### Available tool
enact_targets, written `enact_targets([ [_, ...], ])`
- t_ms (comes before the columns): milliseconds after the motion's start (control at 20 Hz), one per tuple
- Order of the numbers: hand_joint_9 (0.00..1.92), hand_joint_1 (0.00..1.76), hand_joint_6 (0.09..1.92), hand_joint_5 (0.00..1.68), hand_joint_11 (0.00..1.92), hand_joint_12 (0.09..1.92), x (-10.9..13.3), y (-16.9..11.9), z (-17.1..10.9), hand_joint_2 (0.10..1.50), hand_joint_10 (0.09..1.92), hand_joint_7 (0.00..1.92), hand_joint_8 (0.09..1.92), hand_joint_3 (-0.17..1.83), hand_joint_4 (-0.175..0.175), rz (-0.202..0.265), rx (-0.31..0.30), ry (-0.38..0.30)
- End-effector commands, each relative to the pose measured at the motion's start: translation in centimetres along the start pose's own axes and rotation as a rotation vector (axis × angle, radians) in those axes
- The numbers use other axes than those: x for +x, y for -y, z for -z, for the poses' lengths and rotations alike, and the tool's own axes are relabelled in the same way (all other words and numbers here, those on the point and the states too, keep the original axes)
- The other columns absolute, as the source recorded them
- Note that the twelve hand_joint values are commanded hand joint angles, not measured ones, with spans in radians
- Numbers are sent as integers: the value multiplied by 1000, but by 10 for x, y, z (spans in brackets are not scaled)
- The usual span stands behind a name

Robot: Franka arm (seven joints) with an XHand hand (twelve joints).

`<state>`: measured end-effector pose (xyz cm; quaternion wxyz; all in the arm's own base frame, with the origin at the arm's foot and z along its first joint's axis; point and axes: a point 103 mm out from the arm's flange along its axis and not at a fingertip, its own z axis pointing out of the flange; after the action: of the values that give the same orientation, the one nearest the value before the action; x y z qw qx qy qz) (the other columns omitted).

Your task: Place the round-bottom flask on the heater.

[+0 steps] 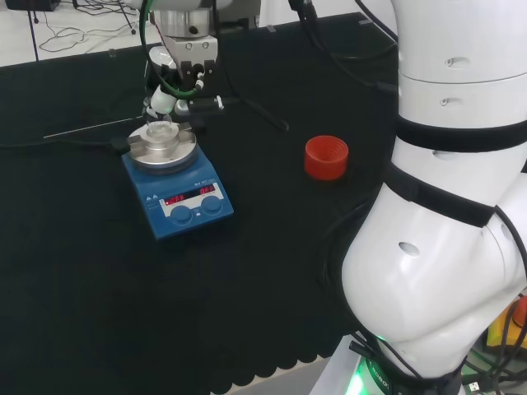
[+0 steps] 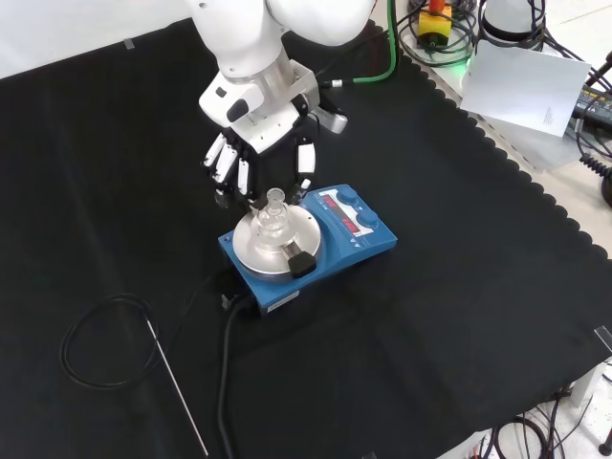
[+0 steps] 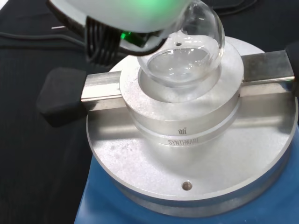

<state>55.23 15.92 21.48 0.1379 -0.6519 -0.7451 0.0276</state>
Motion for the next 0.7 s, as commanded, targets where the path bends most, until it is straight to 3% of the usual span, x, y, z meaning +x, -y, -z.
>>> enact_targets([
  [50, 662, 1132, 919, 1179, 406, 1328, 0, -2, -3, 618, 594, 458, 686, 820, 49, 3, 9, 1],
  [400, 660, 1131, 920, 1177, 406, 1328, -1, -4, -7, 619, 594, 451, 684, 820, 51, -3, 21, -8],
  [700, 621, 1098, 897, 1142, 378, 1341, -4, -4, -10, 712, 614, 400, 701, 656, 130, -18, 46, -16],
])
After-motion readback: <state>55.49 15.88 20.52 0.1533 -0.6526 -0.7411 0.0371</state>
